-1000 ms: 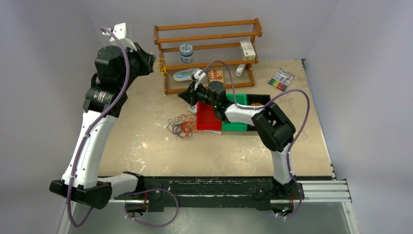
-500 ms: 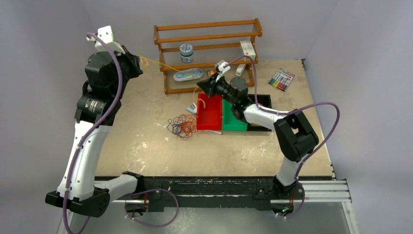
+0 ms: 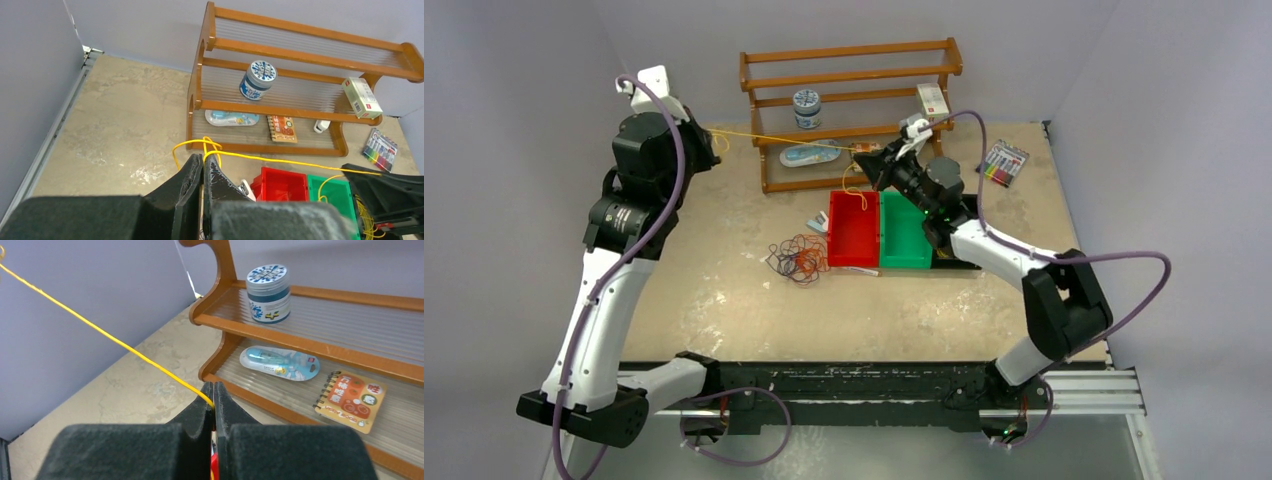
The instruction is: Untangle the cables
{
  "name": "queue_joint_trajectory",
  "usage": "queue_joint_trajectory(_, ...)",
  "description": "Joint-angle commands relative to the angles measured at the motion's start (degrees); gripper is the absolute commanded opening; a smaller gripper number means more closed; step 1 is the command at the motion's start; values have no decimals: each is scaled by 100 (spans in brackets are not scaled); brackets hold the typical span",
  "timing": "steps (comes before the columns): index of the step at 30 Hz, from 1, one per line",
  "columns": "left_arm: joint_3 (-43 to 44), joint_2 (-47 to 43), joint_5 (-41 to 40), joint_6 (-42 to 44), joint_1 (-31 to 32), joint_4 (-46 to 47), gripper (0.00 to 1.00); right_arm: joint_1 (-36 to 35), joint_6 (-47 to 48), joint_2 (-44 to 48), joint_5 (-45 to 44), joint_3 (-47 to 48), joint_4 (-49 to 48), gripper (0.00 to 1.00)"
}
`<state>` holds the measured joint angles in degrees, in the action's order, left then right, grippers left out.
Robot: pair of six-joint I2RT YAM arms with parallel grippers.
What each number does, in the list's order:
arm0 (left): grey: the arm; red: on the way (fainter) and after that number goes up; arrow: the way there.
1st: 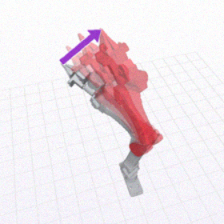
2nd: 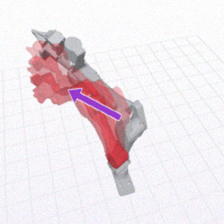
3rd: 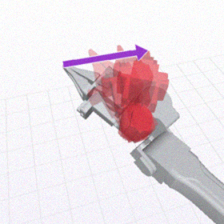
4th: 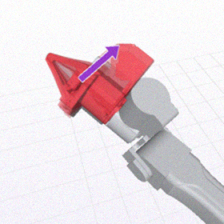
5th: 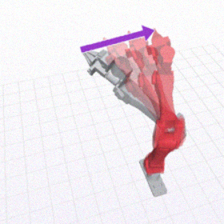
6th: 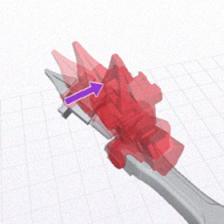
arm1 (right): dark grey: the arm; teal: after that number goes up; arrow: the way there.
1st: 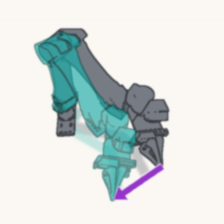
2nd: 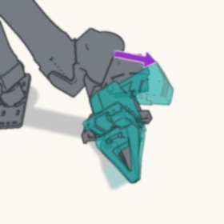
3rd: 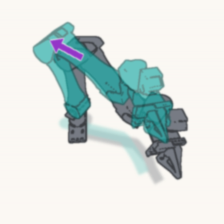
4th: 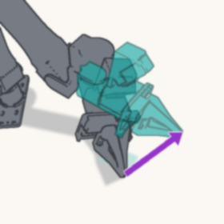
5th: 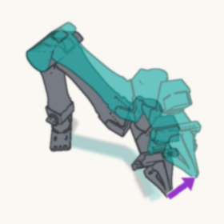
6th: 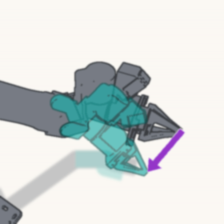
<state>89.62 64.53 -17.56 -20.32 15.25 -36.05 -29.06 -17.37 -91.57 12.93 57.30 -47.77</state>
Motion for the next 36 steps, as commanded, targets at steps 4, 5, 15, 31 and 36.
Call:
queue_joint_trajectory(4,-138,-82,258,382,-92,379,0,422,213,871,-908,-140,776,0)
queue_joint_trajectory(5,-199,-35,570,395,-94,405,0,429,301,986,-855,-117,857,0)
queue_joint_trajectory(15,-897,231,1954,205,-93,944,0,430,546,1764,-233,62,1455,0)
queue_joint_trajectory(31,-1195,1648,2363,-620,1388,2468,0,447,-59,2804,-799,-698,2032,0)
queue_joint_trajectory(36,-819,2519,2399,-751,1986,2871,0,744,-464,3362,-1143,-1319,2109,0)
